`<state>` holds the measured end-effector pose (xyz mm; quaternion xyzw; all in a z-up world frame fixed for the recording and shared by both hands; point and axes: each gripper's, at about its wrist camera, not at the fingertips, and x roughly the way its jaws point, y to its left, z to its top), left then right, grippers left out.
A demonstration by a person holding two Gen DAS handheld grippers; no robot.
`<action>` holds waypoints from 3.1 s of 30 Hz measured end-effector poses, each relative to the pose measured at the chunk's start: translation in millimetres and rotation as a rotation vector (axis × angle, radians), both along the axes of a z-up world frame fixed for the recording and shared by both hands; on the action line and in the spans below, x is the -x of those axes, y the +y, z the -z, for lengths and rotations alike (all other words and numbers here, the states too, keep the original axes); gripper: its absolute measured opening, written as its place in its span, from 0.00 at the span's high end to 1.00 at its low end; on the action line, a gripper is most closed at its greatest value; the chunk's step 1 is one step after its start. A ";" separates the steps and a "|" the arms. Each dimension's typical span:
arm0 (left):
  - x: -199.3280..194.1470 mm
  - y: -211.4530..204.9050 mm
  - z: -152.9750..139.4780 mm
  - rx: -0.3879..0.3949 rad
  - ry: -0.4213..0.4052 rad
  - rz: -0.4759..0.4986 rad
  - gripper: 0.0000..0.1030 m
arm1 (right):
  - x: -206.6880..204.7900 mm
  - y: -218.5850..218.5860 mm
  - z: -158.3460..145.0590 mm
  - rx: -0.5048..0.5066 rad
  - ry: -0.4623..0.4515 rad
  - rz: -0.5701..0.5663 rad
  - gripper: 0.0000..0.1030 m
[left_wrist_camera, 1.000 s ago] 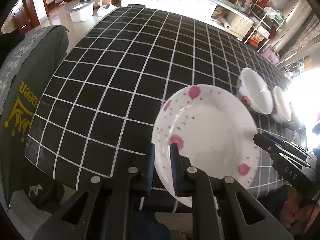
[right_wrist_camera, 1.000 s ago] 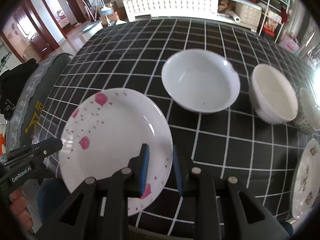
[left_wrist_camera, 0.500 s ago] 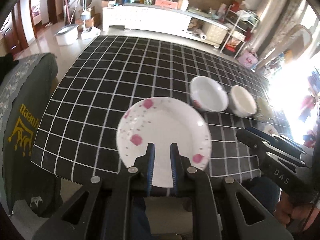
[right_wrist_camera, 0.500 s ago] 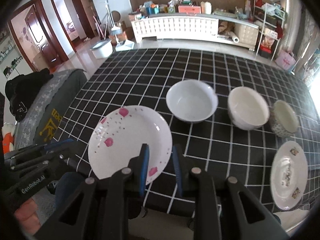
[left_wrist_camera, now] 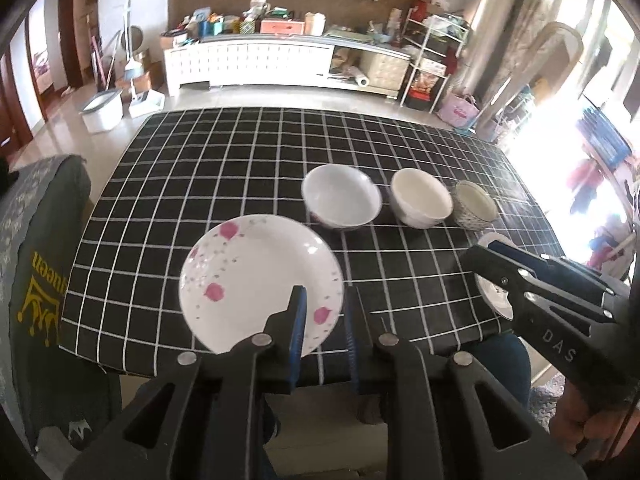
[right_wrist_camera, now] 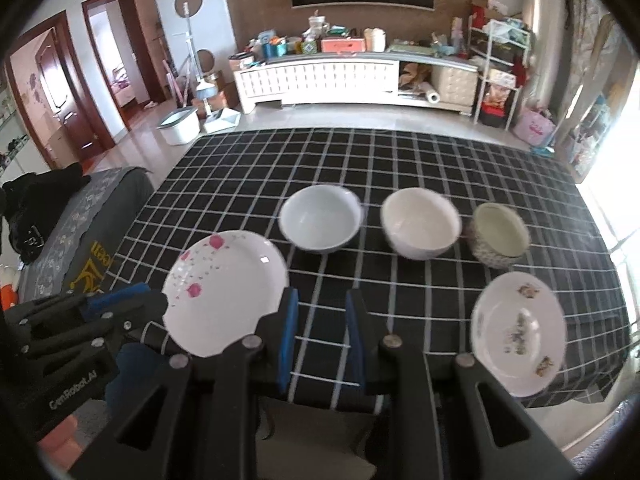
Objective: Organize plates and bowls
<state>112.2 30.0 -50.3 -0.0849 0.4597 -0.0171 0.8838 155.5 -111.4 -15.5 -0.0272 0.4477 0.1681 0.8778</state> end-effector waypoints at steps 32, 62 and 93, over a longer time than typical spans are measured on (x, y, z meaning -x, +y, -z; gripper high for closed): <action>-63.8 -206.0 10.9 -0.009 0.033 0.230 0.61 | -12.2 -194.5 8.7 0.064 -0.005 0.174 0.37; -141.1 -264.3 134.4 0.033 0.292 0.258 0.61 | -66.5 -267.5 130.4 0.088 0.247 0.259 0.37; -159.5 -271.1 169.3 -0.007 0.336 0.266 0.84 | -84.7 -261.6 156.6 0.103 0.282 0.281 0.79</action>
